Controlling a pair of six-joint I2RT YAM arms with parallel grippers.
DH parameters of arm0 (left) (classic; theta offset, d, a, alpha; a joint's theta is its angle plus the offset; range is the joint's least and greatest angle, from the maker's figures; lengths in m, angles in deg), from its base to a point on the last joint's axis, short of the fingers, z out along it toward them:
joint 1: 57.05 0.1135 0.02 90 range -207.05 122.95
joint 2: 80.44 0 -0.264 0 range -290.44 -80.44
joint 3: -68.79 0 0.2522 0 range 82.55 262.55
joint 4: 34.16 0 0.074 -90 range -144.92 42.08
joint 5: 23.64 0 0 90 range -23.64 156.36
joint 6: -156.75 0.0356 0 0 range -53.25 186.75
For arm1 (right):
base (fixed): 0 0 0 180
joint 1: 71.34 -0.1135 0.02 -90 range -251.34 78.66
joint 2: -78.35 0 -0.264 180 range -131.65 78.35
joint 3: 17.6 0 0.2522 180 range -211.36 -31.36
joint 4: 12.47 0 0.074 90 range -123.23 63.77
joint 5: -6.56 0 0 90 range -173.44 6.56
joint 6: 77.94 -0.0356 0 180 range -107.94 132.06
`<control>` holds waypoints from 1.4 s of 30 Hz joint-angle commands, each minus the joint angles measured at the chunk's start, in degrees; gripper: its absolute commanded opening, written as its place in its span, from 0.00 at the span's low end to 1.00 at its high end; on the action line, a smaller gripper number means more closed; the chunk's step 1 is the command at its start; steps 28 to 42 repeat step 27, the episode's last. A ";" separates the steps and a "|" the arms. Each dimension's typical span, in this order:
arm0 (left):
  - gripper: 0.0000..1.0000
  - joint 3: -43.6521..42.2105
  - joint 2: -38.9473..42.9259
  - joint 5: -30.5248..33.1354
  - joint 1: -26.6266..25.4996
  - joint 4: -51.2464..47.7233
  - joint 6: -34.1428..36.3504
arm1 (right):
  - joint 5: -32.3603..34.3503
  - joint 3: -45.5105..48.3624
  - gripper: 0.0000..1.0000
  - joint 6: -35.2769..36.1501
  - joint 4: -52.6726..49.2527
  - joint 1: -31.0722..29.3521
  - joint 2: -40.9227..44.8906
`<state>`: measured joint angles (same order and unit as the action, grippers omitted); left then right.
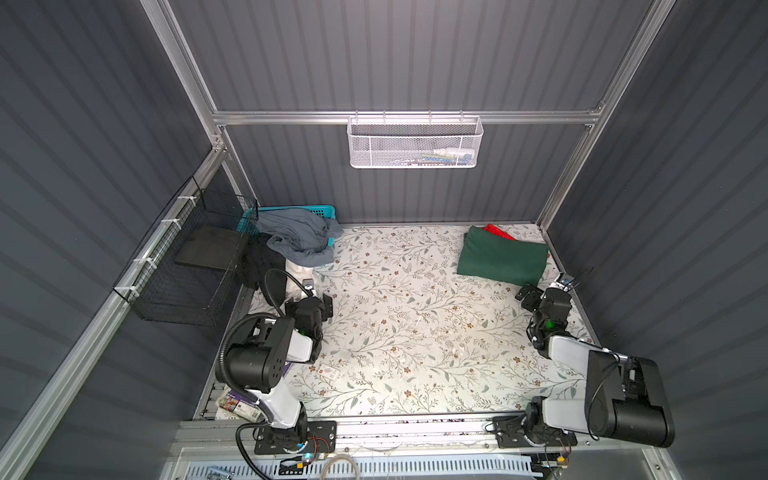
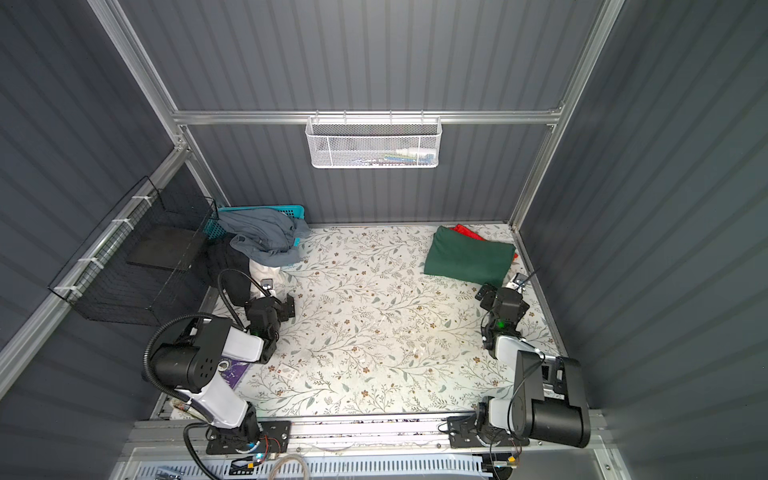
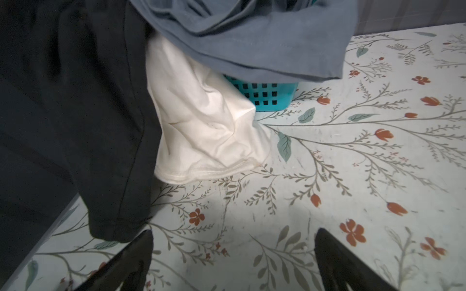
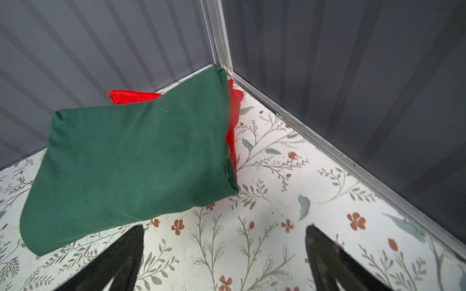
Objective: Fold and stack the t-shirts
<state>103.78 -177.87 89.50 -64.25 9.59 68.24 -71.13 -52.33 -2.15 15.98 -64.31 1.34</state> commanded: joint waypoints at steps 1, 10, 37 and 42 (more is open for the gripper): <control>1.00 1.69 -0.77 -4.17 1.63 2.80 -1.94 | -1.21 2.13 0.99 7.68 10.80 -4.09 -3.51; 1.00 5.58 -0.83 -6.87 2.46 -5.31 -2.11 | -3.79 3.28 0.99 9.52 15.38 -4.74 -6.63; 1.00 5.19 -0.75 -6.66 2.46 -4.46 -1.95 | -3.65 3.90 0.99 9.57 16.81 -4.74 -6.59; 1.00 5.19 -0.75 -6.66 2.46 -4.46 -1.95 | -3.65 3.90 0.99 9.57 16.81 -4.74 -6.59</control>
